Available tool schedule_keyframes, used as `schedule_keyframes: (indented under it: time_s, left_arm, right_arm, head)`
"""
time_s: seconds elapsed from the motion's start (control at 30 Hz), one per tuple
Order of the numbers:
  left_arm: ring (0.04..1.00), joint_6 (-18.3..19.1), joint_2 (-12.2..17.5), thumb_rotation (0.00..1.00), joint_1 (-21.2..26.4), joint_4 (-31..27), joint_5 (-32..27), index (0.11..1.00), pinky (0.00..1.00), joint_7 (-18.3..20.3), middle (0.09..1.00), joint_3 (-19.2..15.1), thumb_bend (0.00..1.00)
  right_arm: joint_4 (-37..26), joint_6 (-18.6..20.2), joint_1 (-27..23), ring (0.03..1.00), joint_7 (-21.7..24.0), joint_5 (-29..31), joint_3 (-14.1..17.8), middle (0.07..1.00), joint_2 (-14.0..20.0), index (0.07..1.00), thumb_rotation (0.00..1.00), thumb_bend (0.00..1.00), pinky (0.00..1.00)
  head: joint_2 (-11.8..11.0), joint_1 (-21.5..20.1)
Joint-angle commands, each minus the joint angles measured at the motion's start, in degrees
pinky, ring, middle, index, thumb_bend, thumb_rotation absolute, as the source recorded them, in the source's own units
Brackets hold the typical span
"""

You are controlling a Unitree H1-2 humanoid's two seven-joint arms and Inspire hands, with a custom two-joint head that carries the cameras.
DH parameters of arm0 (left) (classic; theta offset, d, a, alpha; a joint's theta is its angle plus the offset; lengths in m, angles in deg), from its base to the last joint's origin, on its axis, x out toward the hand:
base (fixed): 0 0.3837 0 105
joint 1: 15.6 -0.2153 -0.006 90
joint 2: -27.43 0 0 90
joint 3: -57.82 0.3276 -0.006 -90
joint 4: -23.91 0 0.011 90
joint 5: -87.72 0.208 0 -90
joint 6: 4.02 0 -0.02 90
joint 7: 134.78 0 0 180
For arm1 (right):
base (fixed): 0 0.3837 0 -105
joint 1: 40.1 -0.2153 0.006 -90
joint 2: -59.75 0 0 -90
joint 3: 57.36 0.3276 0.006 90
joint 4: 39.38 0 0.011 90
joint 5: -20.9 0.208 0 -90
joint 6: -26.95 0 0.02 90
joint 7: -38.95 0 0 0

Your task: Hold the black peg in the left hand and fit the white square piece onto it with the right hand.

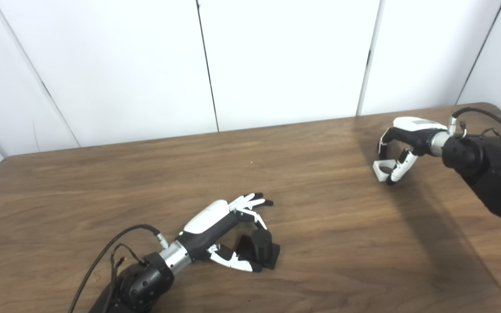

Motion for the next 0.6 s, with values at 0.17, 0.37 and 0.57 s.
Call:
schedule_keyframes:
  time_s: [0.17,0.37,0.57]
  left_arm:
    - [1.0,1.4,0.3,0.08,0.9,0.7,3.0,0.494,1.0,0.4,0.935,0.0,0.52]
    - [1.0,1.4,0.2,0.08,1.1,0.8,3.0,0.494,1.0,0.6,0.938,0.0,0.52]
    - [1.0,1.8,-0.1,0.08,1.3,1.0,3.4,0.494,1.0,0.4,0.936,0.0,0.52]
  right_arm:
    - [-6.7,0.1,0.6,0.915,-1.2,0.5,3.4,0.83,2.1,0.482,0.13,0.52,0.92]
    - [-12.0,-0.4,1.0,0.911,-0.5,1.2,4.5,0.83,1.6,0.483,0.13,0.52,0.9]
    - [-17.4,-0.4,1.3,0.92,1.7,2.3,4.8,0.83,0.7,0.482,0.14,0.52,0.87]
  head:
    - [0.2,0.3]
    - [0.5,0.9]
    - [0.7,1.9]
